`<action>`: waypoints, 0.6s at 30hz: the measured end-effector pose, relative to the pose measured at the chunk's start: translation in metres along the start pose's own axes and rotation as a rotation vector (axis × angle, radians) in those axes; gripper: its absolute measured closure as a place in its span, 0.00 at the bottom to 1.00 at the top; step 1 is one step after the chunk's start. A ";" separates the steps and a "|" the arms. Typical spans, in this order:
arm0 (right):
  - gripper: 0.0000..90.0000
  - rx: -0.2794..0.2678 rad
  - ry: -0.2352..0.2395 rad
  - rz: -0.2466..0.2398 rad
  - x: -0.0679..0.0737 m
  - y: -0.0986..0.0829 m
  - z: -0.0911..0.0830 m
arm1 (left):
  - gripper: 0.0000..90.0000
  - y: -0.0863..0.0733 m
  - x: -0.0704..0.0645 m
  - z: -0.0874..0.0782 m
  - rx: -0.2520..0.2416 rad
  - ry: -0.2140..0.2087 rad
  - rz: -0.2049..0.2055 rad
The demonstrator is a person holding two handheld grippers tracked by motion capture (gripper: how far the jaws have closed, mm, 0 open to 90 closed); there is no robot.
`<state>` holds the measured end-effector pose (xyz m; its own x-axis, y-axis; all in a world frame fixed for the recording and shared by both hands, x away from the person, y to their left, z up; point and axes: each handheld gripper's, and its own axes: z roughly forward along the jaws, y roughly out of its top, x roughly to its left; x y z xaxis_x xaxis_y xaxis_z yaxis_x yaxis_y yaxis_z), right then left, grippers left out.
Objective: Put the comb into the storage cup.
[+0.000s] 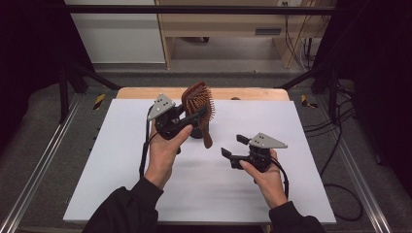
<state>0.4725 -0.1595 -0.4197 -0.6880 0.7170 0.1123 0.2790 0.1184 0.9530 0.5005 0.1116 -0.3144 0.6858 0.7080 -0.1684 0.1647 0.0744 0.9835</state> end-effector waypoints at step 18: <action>0.09 -0.018 -0.144 -0.004 -0.015 -0.011 -0.029 | 0.59 0.002 0.014 0.009 -0.043 -0.009 -0.007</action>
<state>0.4605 -0.1912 -0.4241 -0.5851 0.8080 0.0685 0.2641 0.1099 0.9582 0.5164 0.1155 -0.3154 0.6908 0.7014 -0.1758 0.1394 0.1095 0.9842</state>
